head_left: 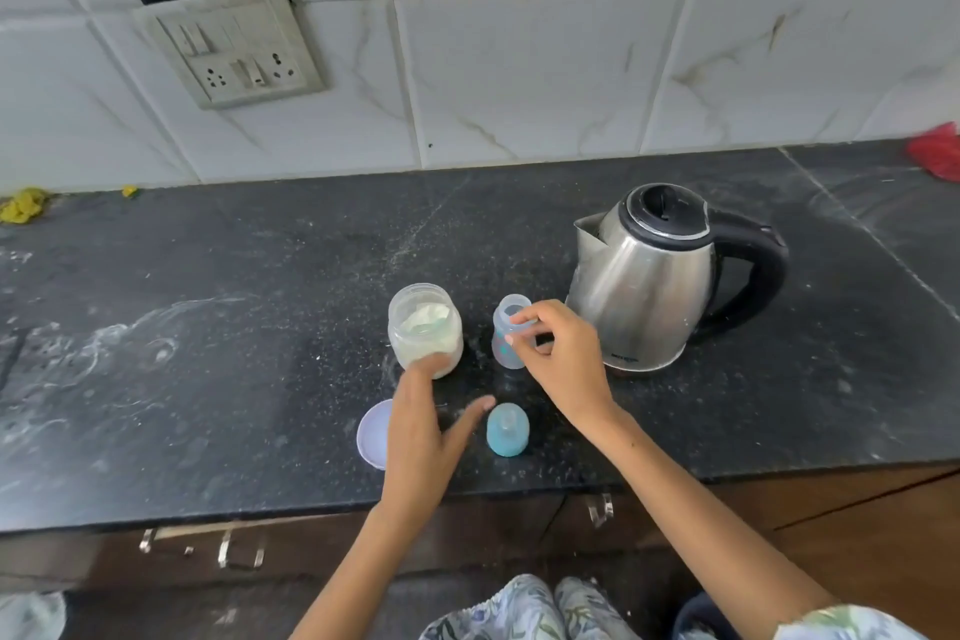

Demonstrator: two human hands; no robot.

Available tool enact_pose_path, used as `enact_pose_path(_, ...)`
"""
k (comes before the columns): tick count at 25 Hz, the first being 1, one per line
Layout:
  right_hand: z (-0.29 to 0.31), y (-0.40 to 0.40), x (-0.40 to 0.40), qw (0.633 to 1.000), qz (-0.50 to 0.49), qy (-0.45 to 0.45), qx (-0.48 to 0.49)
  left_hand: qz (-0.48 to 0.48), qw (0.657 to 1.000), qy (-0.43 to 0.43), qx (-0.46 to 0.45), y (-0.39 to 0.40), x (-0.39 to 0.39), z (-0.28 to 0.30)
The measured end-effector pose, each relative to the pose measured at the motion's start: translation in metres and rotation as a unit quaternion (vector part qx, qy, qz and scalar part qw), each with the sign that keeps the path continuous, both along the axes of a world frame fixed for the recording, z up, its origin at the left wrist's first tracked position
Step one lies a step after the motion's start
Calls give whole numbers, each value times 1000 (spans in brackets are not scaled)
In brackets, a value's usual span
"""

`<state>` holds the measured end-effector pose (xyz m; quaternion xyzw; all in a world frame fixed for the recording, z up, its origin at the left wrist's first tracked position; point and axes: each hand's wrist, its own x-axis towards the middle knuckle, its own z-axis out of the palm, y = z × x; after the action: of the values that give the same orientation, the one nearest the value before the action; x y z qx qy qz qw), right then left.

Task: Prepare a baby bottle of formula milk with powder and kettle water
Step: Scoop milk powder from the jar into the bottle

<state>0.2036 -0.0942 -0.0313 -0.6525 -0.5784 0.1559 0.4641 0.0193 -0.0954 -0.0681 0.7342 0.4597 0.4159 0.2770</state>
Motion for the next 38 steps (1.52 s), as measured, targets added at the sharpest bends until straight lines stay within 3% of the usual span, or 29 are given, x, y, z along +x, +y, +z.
enact_pose_path(3, 16, 31, -9, 999, 43, -4, -10, 90, 995, -28, -37, 30, -15, 13)
enact_pose_path(5, 25, 49, -17, 997, 68, -13, -19, 96, 988, -25, -121, 50, -18, 15)
enact_pose_path(8, 36, 68, -29, 985, 141, -76, -59, 84, 984, -30, -152, 68, -18, 12)
enact_pose_path(13, 53, 83, -46, 920, 228, -282, -147, 77, 990, -30, -115, 72, -19, 14)
enact_pose_path(16, 59, 86, -51, 871, 273, -354, -203, 41, 993, -27, -111, 68, -13, 19)
enact_pose_path(24, 65, 77, -11, 908, 290, -232, -191, 22, 997, 16, -75, 61, -8, 22)
enact_pose_path(26, 66, 76, -7, 897, 287, -276, -189, 16, 997, 30, -68, 60, -6, 20)
enact_pose_path(29, 63, 72, -9, 851, 283, -395, -202, 11, 997, 52, -53, 60, -2, 17)
enact_pose_path(34, 61, 63, -14, 805, 300, -464, -218, -6, 997, 73, -26, 57, 3, 18)
enact_pose_path(35, 59, 60, -14, 804, 305, -464, -212, -6, 997, 74, -24, 57, 3, 18)
enact_pose_path(38, 58, 56, -11, 856, 310, -356, -212, -2, 997, 71, -24, 57, 2, 18)
